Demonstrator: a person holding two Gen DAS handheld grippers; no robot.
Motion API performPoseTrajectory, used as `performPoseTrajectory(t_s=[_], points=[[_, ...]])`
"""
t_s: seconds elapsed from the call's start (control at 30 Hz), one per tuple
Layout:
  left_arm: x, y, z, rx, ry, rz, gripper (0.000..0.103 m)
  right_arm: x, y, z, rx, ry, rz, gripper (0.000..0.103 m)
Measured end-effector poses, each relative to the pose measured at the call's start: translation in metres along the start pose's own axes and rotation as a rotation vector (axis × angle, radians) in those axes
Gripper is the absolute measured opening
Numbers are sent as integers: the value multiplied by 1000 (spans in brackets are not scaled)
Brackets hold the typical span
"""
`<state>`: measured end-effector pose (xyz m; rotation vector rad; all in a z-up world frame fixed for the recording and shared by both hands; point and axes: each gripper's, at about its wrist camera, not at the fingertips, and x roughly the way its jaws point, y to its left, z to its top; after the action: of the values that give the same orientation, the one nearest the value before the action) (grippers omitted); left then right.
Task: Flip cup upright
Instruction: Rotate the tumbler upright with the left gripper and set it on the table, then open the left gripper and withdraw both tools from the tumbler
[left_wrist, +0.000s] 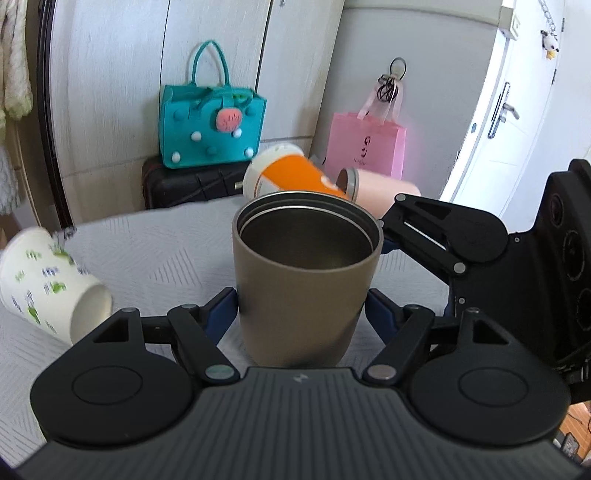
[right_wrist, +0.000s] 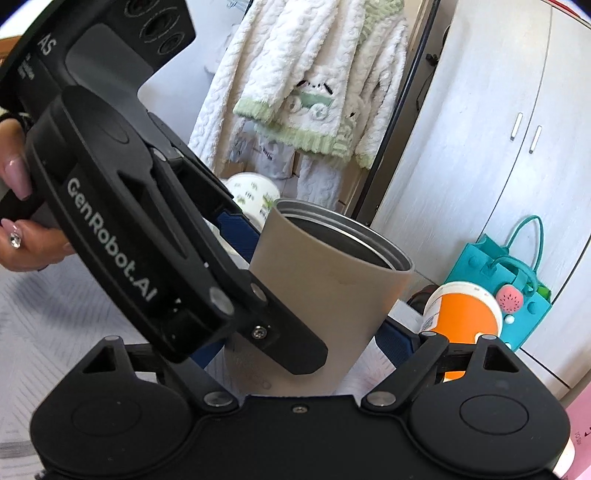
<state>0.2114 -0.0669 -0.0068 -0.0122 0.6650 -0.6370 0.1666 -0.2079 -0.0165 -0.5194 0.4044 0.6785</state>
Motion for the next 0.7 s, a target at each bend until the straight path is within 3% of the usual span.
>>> performPoseTrajectory(t_s=[0.27, 0.47, 0.7], points=[[-7, -7, -2, 7, 15, -17, 77, -12, 2, 3, 43, -11, -19, 89], [-36, -18, -6, -9, -31, -6, 79, -31, -1, 6, 183, 19, 12, 90], [-69, -26, -13, -51, -44, 16, 80, -64, 16, 4, 200, 1, -29, 90]])
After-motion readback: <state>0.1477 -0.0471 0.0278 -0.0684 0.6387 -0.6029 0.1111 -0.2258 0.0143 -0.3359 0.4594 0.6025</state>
